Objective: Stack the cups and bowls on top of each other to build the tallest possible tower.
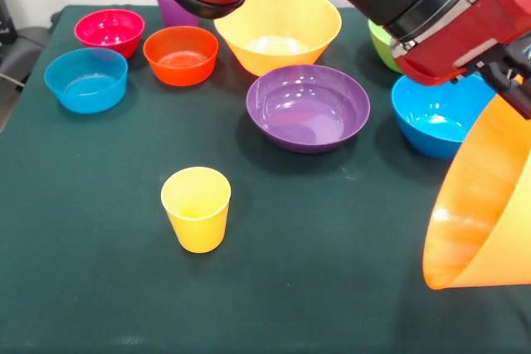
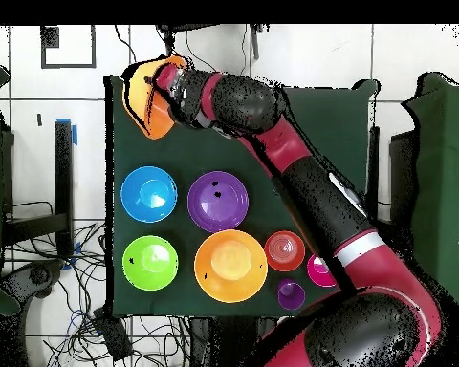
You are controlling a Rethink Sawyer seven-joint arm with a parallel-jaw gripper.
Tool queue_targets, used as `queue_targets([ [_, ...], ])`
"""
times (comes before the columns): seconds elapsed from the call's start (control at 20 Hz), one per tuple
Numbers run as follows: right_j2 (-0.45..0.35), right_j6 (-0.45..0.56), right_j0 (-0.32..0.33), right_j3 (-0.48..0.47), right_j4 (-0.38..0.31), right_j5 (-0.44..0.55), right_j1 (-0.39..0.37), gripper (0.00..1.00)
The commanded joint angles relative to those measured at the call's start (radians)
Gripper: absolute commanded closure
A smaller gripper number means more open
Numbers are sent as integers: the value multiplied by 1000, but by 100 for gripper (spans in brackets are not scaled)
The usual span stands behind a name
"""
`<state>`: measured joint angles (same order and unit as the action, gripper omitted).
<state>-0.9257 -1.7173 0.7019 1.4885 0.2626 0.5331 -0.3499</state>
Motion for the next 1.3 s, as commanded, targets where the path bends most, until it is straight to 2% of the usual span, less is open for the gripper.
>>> queue_targets([
  [0.05,-34,65,34,47,-83,-35,41,100],
  [0.5,-54,45,73,51,-89,52,10,100],
  [0.85,-76,79,113,61,-102,53,61,100],
  [1.3,-120,123,160,75,-144,19,166,100],
])
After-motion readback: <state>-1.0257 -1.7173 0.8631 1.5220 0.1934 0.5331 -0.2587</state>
